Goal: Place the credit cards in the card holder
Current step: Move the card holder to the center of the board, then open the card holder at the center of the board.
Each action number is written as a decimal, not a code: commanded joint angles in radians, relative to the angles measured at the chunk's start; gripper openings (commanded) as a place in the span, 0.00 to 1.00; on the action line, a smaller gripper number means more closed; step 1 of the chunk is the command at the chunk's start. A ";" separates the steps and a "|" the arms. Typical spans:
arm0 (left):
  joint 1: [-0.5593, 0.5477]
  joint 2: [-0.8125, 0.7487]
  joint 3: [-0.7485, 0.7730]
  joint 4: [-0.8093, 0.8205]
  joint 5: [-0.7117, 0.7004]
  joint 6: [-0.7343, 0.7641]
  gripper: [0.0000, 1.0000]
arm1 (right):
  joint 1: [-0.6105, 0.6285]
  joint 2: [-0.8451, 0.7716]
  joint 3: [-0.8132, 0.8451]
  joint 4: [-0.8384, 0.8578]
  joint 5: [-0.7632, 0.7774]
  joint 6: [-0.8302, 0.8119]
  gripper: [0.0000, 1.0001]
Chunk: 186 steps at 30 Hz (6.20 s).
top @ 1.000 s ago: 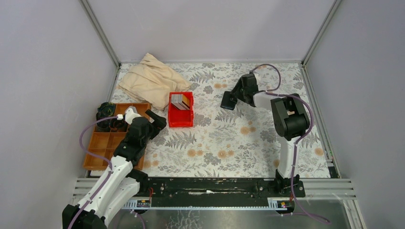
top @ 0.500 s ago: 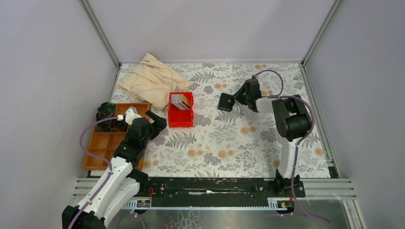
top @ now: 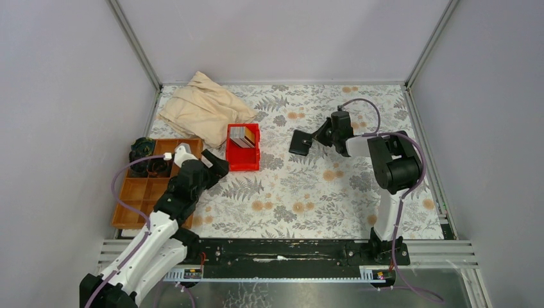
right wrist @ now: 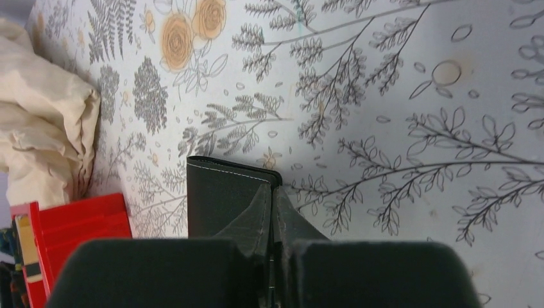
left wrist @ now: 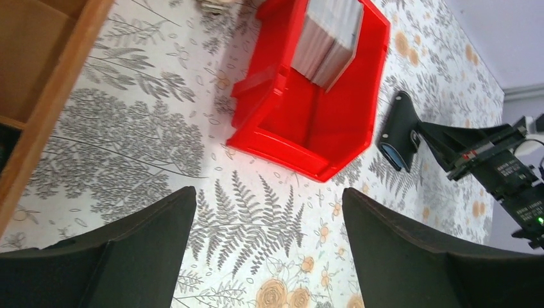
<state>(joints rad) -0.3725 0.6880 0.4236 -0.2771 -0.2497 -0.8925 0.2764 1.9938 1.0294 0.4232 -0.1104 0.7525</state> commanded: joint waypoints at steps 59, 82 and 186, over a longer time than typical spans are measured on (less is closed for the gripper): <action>-0.691 0.859 0.013 0.837 -0.148 -0.080 0.62 | 0.384 -0.467 -0.514 -0.122 0.147 -0.010 0.00; -0.689 1.046 -0.178 1.412 -0.067 -0.122 0.43 | 0.397 -0.431 -0.535 -0.085 0.127 0.022 0.00; -0.780 0.948 -0.177 1.262 -0.258 -0.124 0.01 | 0.807 -0.389 -0.132 -0.694 0.727 -0.016 0.45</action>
<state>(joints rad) -1.1446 1.6485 0.2356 0.9947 -0.4702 -1.0229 1.0622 1.5871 0.8539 -0.2268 0.5499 0.7082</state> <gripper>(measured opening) 0.076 0.445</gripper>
